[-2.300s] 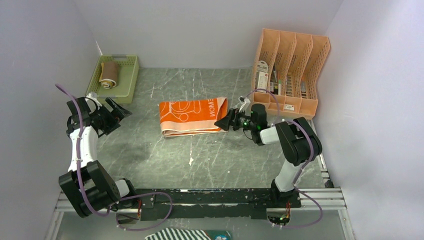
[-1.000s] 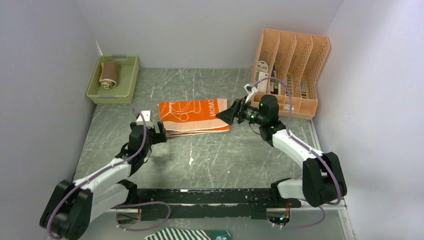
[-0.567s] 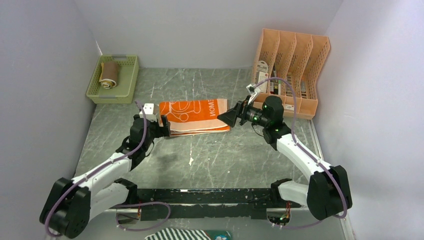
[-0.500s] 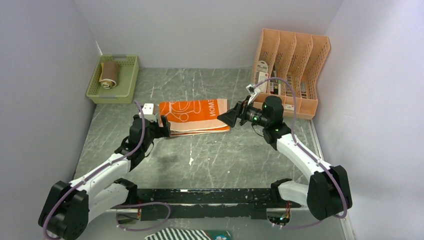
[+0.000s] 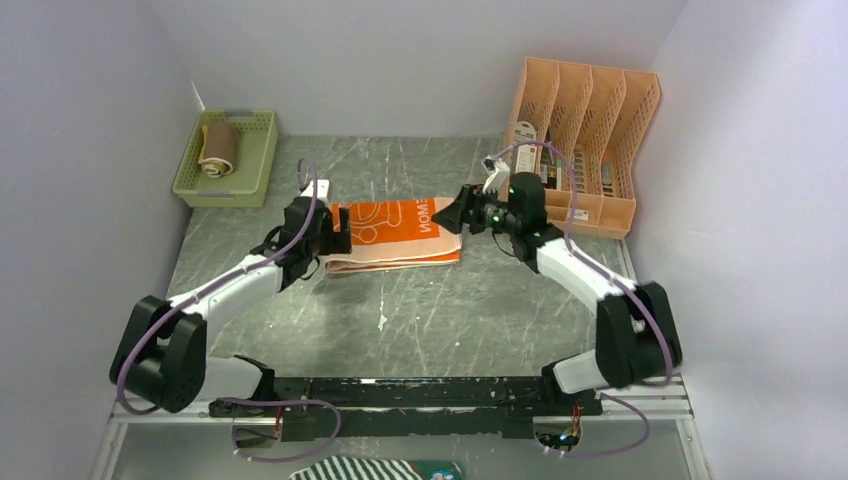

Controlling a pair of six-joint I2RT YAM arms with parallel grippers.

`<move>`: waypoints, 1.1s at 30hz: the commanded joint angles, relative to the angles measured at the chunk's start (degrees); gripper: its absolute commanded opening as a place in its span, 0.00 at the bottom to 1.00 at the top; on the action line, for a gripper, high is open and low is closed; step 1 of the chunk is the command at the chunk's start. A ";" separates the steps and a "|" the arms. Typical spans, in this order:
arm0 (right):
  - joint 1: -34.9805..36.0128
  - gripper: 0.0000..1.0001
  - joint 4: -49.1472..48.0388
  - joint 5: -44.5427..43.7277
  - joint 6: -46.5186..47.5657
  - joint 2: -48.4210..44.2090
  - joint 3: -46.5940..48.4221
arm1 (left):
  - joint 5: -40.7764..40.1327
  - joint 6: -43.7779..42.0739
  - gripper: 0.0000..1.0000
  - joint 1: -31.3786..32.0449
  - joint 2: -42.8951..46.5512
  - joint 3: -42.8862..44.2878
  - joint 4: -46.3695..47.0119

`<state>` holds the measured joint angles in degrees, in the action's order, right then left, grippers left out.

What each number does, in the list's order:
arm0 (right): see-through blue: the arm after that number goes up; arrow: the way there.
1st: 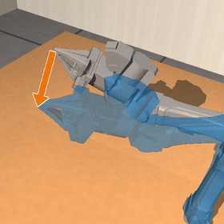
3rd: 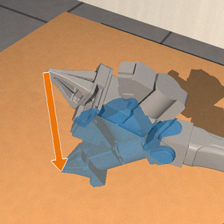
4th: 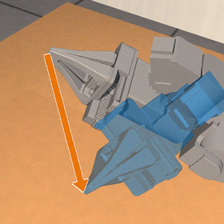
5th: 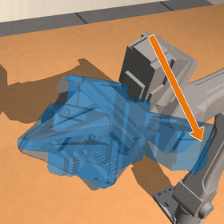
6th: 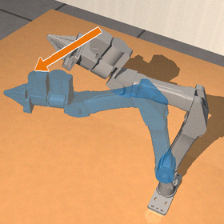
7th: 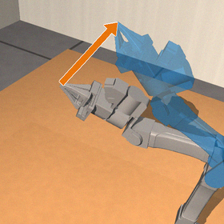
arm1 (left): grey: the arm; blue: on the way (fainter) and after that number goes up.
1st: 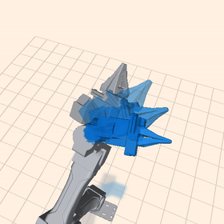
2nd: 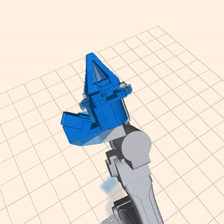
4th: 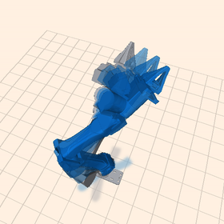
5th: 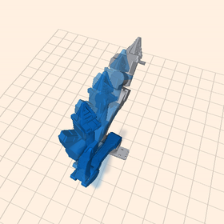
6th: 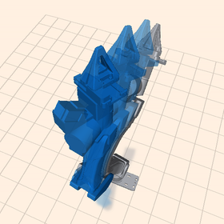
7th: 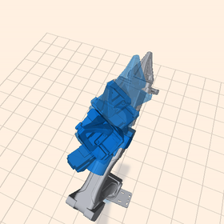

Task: Roll the towels
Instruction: Fold the towel at the center of the board, then roll the towel at the center of the board.

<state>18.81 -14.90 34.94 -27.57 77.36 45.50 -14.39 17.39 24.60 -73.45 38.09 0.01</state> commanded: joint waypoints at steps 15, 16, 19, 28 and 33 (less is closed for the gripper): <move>7.85 0.09 15.47 -18.07 4.89 32.50 19.57 | 15.62 2.20 0.99 -15.30 -6.49 10.26 -6.80; 7.30 0.09 15.65 -18.88 4.82 33.07 19.26 | 15.59 3.99 0.99 -15.51 -6.62 10.14 -6.95; 5.65 0.08 17.18 -20.42 6.40 36.27 20.82 | 15.76 6.22 0.99 -15.98 -8.13 10.11 -6.88; 0.98 0.11 30.83 -20.39 25.19 52.44 41.50 | 17.08 8.89 0.99 -16.62 -9.87 8.27 -2.45; -2.20 0.16 34.84 -14.44 38.91 57.37 51.20 | 21.20 10.37 0.99 -16.82 -11.33 8.59 -0.21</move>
<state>20.58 12.10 21.47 -4.34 128.44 92.20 1.83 25.76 8.32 -83.72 46.68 -4.58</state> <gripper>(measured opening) 0.142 0.990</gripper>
